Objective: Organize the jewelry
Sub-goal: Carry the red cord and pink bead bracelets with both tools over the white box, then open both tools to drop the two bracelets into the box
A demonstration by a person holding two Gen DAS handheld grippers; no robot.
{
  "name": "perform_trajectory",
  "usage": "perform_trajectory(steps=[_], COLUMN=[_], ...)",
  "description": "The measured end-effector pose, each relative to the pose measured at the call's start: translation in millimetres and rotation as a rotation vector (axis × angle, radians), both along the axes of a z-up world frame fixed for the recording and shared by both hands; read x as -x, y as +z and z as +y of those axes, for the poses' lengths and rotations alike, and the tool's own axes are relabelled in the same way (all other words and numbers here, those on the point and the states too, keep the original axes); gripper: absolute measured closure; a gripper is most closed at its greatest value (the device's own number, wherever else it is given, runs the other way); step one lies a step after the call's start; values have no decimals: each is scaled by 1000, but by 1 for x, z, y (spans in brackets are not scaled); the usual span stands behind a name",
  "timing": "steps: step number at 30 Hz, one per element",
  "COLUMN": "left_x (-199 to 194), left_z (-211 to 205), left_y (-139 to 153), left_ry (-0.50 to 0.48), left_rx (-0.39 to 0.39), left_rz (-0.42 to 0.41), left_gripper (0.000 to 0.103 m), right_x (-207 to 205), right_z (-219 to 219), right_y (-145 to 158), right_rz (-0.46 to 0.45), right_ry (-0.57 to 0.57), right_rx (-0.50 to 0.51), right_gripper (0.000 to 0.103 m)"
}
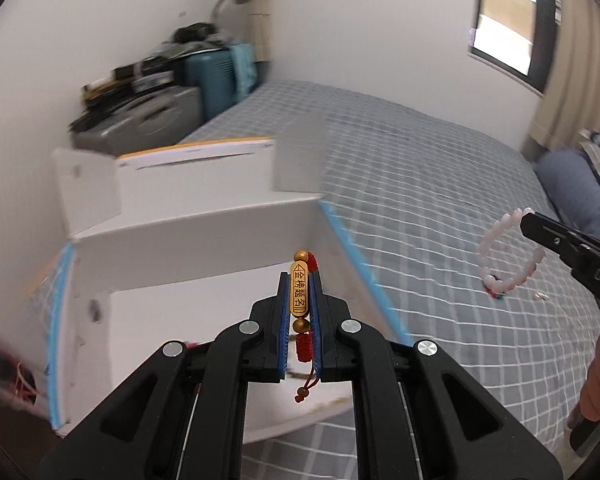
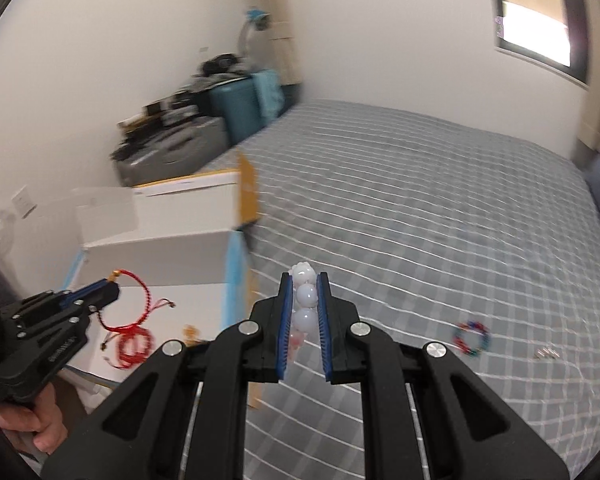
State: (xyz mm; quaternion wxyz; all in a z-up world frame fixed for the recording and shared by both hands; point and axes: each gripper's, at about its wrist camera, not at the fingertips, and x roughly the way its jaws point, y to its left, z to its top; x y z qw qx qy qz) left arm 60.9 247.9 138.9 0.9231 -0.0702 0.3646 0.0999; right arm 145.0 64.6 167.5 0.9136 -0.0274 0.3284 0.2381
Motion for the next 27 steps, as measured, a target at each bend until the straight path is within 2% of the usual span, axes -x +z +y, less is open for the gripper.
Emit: perform_trajectory(steps=[6, 10, 13, 21, 27], left_x=[16, 20, 19, 9, 6], left_z=[69, 99, 117, 134, 135], left_y=[-14, -32, -51, -87, -93], left_ry=[141, 187, 206, 236, 243], left_rx=[15, 30, 74, 89, 79], left_rz=[40, 88, 135, 240, 267], left_gripper=[95, 95, 95, 95, 94], right_x=[3, -2, -5, -8, -9], right_z=[77, 128, 156, 197, 201], right_y=[-6, -31, -54, -114, -132], right_rz=[23, 96, 146, 265, 318], right_ry=[127, 183, 203, 237, 241], right_rx=[-2, 16, 43, 132, 164], right_gripper=[91, 91, 91, 91, 91])
